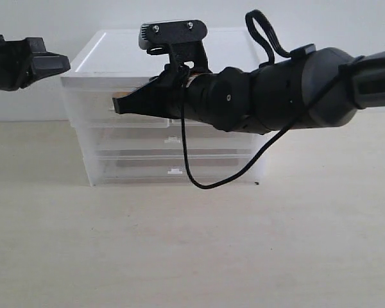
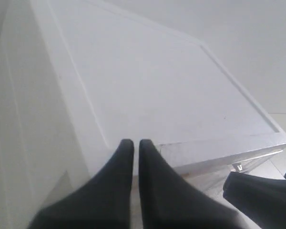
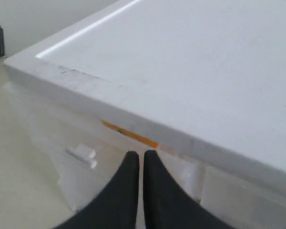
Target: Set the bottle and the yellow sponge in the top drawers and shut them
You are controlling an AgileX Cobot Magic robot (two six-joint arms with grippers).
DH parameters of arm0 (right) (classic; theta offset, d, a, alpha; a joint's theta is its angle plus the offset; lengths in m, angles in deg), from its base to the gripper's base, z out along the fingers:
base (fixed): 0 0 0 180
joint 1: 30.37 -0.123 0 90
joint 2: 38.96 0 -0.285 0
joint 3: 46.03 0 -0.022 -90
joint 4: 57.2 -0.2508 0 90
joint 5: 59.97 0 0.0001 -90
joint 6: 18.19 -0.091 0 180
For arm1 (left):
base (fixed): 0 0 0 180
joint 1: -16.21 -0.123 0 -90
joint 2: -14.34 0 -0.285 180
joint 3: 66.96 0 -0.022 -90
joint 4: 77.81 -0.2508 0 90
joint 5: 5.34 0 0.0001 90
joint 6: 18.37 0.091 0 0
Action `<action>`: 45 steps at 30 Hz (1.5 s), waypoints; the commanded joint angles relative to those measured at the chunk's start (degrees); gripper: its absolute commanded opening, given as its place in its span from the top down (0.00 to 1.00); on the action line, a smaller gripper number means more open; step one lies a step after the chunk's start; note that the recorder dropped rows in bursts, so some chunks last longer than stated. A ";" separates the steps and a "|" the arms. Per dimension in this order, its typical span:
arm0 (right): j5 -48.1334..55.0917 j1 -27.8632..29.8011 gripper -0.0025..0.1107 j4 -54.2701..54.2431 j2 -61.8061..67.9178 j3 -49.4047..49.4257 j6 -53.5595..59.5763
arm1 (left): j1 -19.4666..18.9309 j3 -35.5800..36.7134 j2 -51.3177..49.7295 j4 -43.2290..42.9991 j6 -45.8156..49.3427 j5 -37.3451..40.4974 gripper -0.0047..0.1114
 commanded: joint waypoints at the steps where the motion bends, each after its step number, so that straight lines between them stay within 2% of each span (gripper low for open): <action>1: -0.03 0.50 0.98 0.11 -0.74 -0.41 0.85 | -0.03 -0.76 -0.12 0.82 -1.48 3.01 0.93; 6: 4.00 0.50 0.98 0.11 -3.82 -0.41 -0.81 | -0.03 -0.76 0.73 -4.32 -8.20 4.32 0.93; 12: 15.78 0.50 0.98 -0.13 -6.49 -0.41 -2.82 | -0.16 -0.76 2.89 -18.29 -19.27 5.26 0.93; 16: 15.73 0.50 0.98 -0.27 -4.66 -0.29 -3.19 | -0.16 -0.66 3.65 -24.08 -23.72 9.31 0.93; 20: 11.84 0.50 0.98 -0.27 -2.08 -0.29 -3.35 | -0.16 -0.24 3.65 -26.69 -23.90 12.71 0.93; 27: -0.76 0.55 0.98 -0.14 1.50 -1.10 -3.26 | -0.16 3.52 3.65 -26.17 -23.90 12.04 0.93; 34: 1.79 1.18 0.98 -0.24 3.61 -6.56 -3.40 | -0.16 7.17 3.91 -24.53 -21.78 11.89 0.93; 38: 7.54 1.08 0.98 -0.24 2.28 -6.37 -4.56 | -0.16 10.07 5.76 -23.90 -20.15 10.40 0.93; 40: 3.57 0.96 0.98 -0.35 0.29 -3.03 -6.38 | -0.16 11.35 7.00 -22.04 -17.86 10.16 0.93; 42: -10.12 0.45 0.98 -0.19 -5.67 8.13 -10.45 | -0.16 15.00 9.87 -16.78 -13.12 10.02 0.93; 45: -16.10 0.45 0.98 0.33 -15.46 20.52 -10.31 | -0.16 23.21 16.31 -7.37 -4.88 9.72 0.93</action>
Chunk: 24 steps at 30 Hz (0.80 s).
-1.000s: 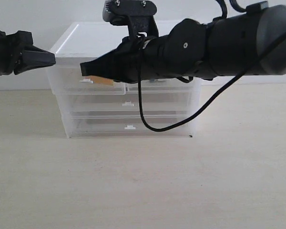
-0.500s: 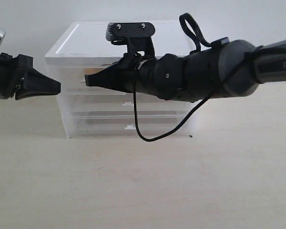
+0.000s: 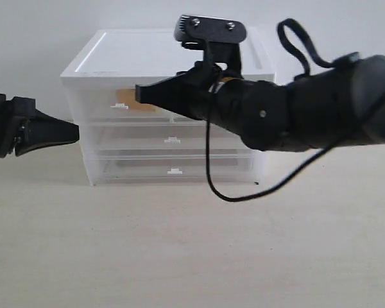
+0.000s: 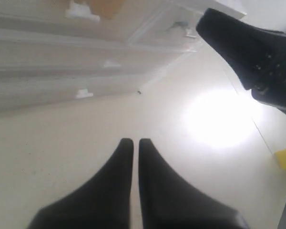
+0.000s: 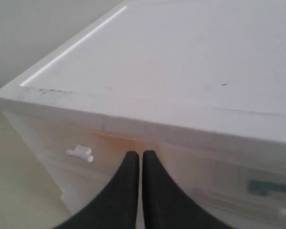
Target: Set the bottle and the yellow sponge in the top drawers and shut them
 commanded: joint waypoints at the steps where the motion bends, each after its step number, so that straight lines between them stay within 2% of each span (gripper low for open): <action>1: -8.55 -0.01 0.98 0.97 -10.79 12.64 -0.53 | -0.16 8.78 7.69 10.31 9.23 0.30 0.93; 5: -10.64 -0.01 0.98 1.55 -21.15 24.13 -2.49 | -0.04 21.04 21.05 15.49 12.65 2.14 0.93; 8: -5.39 -0.01 0.98 0.27 -27.32 29.06 -4.90 | -0.04 27.54 30.92 15.50 11.54 7.36 0.93; 10: -2.68 -0.01 0.98 0.26 -28.20 29.36 -5.05 | -0.04 29.00 33.67 15.00 11.53 9.72 0.93; 15: -1.43 -0.01 0.98 0.26 -28.69 29.36 -5.05 | -0.04 29.70 39.37 15.10 11.74 10.08 0.93; 22: -1.43 -0.01 0.98 0.26 -28.69 29.36 -5.05 | -0.04 29.70 40.22 15.24 12.00 10.15 0.93; 24: -1.43 -0.01 0.98 0.26 -28.69 29.36 -5.05 | -0.04 29.70 40.22 16.84 15.70 9.72 0.93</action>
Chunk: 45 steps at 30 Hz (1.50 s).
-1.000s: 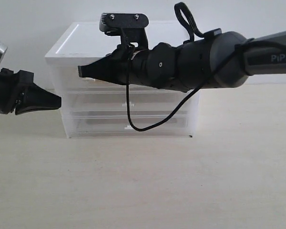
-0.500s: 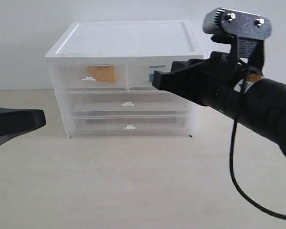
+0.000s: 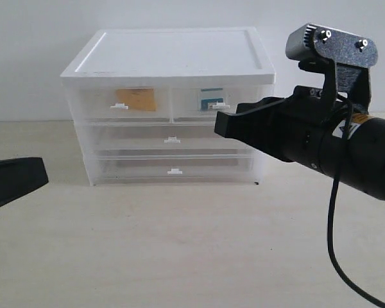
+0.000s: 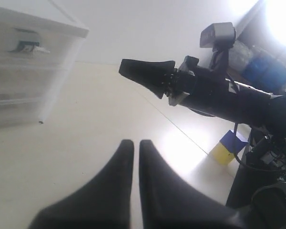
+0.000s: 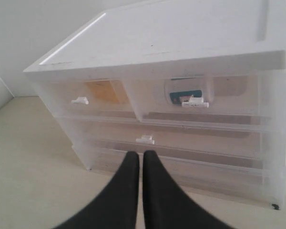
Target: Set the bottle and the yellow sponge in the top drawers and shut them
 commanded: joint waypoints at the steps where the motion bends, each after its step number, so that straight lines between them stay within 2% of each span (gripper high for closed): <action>1: -0.08 -0.01 0.98 -0.01 -0.53 0.20 -0.08 | -0.04 0.20 0.57 2.52 6.66 -0.16 0.93; 5: -0.08 -0.01 0.98 -0.01 -0.53 0.20 -0.08 | -0.04 1.28 9.10 2.52 14.71 -4.09 0.93; 15: -0.08 -0.01 0.98 -0.01 -0.53 0.20 -0.08 | -0.04 8.78 39.79 2.52 12.62 -22.36 0.93; 20: -0.08 -0.01 0.98 -0.01 -0.53 0.20 -0.08 | -0.04 13.53 48.13 2.52 10.28 -36.60 0.93; 25: -0.08 -0.01 0.98 -0.01 -0.53 0.20 -0.08 | -0.04 17.43 48.88 2.52 8.55 -48.12 0.93; 45: -0.08 -0.01 0.98 -0.01 -0.53 0.20 -0.08 | -0.04 19.81 48.88 2.52 8.82 -49.68 0.93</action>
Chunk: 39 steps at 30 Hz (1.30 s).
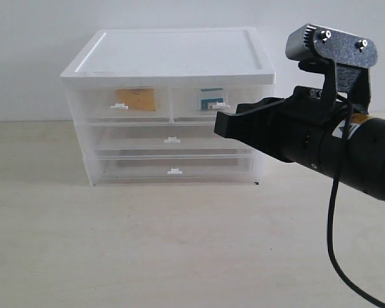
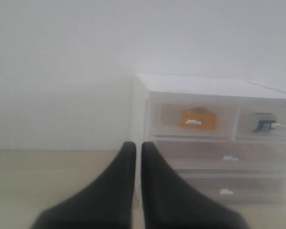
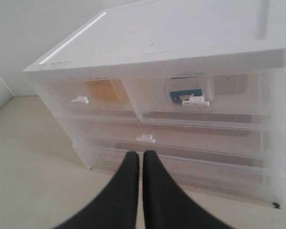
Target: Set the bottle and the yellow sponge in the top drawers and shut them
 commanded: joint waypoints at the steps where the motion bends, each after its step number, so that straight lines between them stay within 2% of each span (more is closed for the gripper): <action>1: -0.30 -0.01 0.98 -0.01 -0.53 0.20 0.14 | -0.04 0.27 0.16 0.46 -1.35 1.10 0.93; 4: -0.30 -0.01 0.98 -0.01 -0.53 0.20 0.14 | -0.04 0.27 0.16 0.46 -5.67 3.87 0.93; 7: -0.30 -0.01 0.98 -0.01 -0.53 0.20 0.14 | -0.04 0.27 0.16 0.46 -5.60 5.18 0.93; 13: -0.30 -0.01 0.98 -0.01 -0.53 0.20 0.14 | -0.04 0.27 0.16 0.46 -5.60 4.54 0.93; 19: -0.30 -0.01 0.98 -0.01 -0.53 0.20 0.14 | -0.04 0.27 0.16 0.46 -0.76 1.74 0.93; 21: -0.30 -0.01 0.98 -0.01 -0.53 0.20 0.14 | -0.04 0.27 0.16 -6.85 -7.02 1.85 0.93; 23: -0.30 -0.01 0.98 -0.01 -0.53 0.20 0.14 | -0.04 0.27 0.16 -19.70 -17.83 1.73 0.93; 25: -0.30 -0.01 0.98 -0.01 -0.53 0.20 0.14 | -0.04 0.27 0.16 -36.78 -33.91 1.74 0.93; 27: -0.30 -0.01 0.98 -0.01 -0.53 0.20 0.14 | -0.04 0.27 0.16 -58.47 -56.43 1.74 0.93; 29: -0.30 -0.01 0.98 -0.01 -0.53 0.20 0.14 | -0.04 0.27 0.16 -74.71 -75.43 1.85 0.93; 31: -0.30 -0.01 0.98 -0.01 -0.53 0.20 0.14 | -0.04 0.27 0.16 -87.64 -90.41 2.42 0.93; 33: -0.30 -0.01 0.98 -0.01 -0.53 0.20 0.14 | -0.04 0.27 0.16 -96.11 -99.72 3.69 0.93; 34: -0.30 -0.01 0.98 -0.01 -0.53 0.20 0.14 | -0.04 0.27 0.16 -99.10 -101.34 4.43 0.93; 39: -0.30 -0.01 0.98 -0.01 -0.53 0.20 0.14 | -0.04 0.27 0.16 -100.42 -100.98 4.60 0.93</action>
